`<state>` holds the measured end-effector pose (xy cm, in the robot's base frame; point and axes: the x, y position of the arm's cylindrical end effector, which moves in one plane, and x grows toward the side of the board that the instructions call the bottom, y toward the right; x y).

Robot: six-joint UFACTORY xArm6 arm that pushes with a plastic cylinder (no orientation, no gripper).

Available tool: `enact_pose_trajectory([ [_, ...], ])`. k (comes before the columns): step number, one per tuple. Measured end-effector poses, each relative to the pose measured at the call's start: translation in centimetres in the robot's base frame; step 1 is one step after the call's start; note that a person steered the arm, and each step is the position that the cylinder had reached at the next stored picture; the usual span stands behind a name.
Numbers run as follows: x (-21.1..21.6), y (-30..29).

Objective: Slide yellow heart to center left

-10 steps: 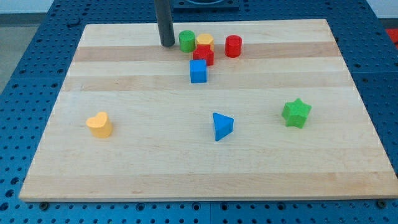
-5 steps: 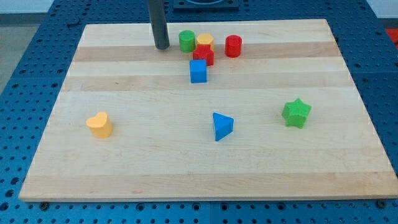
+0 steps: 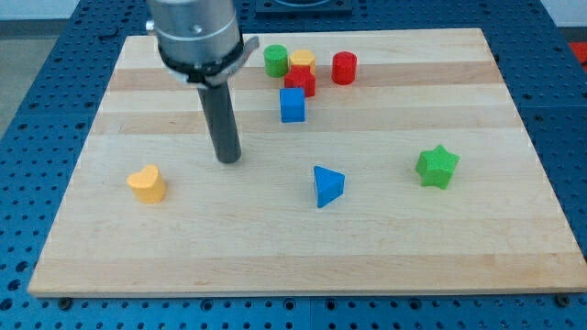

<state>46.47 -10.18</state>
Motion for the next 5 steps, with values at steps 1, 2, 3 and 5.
enact_pose_trajectory([
  [1,3.8,-0.4],
  [2,7.0,-1.7],
  [3,7.2,-4.2],
  [5,2.9,-5.0],
])
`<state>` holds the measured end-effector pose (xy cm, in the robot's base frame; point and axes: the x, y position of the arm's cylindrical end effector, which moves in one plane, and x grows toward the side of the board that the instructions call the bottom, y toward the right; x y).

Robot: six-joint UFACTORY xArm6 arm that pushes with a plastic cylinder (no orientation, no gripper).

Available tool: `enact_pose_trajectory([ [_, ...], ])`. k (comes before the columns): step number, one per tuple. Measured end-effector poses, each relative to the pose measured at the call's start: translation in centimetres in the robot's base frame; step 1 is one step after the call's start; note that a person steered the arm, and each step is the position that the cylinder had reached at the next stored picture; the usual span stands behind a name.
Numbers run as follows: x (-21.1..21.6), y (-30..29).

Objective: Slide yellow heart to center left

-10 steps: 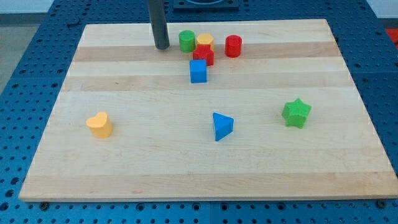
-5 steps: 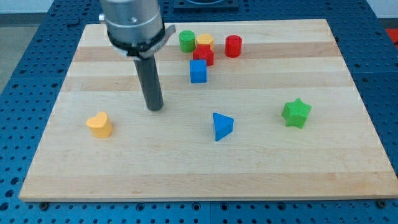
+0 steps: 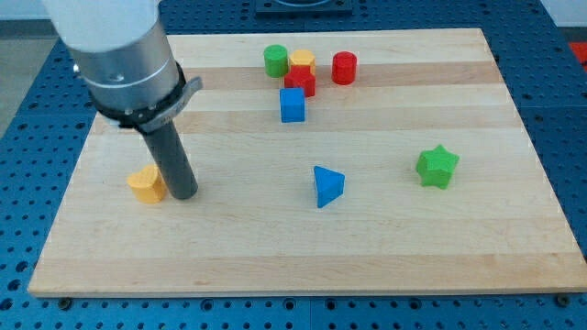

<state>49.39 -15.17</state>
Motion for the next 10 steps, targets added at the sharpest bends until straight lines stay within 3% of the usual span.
enact_pose_trajectory([
  [1,-0.2,-0.3],
  [3,4.5,-1.5],
  [5,1.3,-4.3],
  [7,-4.7,-4.3],
  [10,-4.5,-6.3],
])
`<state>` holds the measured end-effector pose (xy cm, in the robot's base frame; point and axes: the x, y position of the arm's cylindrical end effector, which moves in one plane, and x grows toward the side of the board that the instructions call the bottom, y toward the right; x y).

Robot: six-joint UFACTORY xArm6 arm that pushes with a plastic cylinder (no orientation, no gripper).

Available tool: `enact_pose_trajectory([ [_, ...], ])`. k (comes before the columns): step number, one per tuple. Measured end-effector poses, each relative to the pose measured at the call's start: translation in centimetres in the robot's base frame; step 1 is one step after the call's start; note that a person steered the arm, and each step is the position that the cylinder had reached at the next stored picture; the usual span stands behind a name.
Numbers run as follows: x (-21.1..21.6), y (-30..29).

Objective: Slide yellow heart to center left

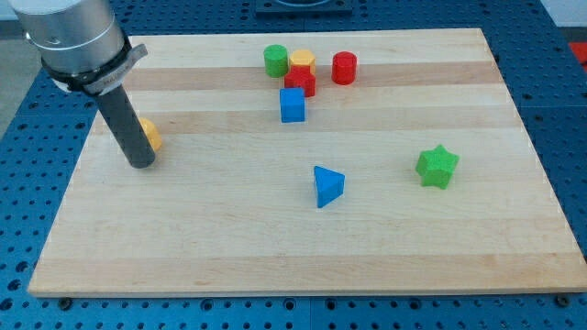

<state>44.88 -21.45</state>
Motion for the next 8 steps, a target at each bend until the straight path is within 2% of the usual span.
enact_pose_trajectory([
  [3,-6.0,3.5],
  [5,-2.9,1.4],
  [7,-6.8,-1.9],
  [8,-6.7,-2.9],
])
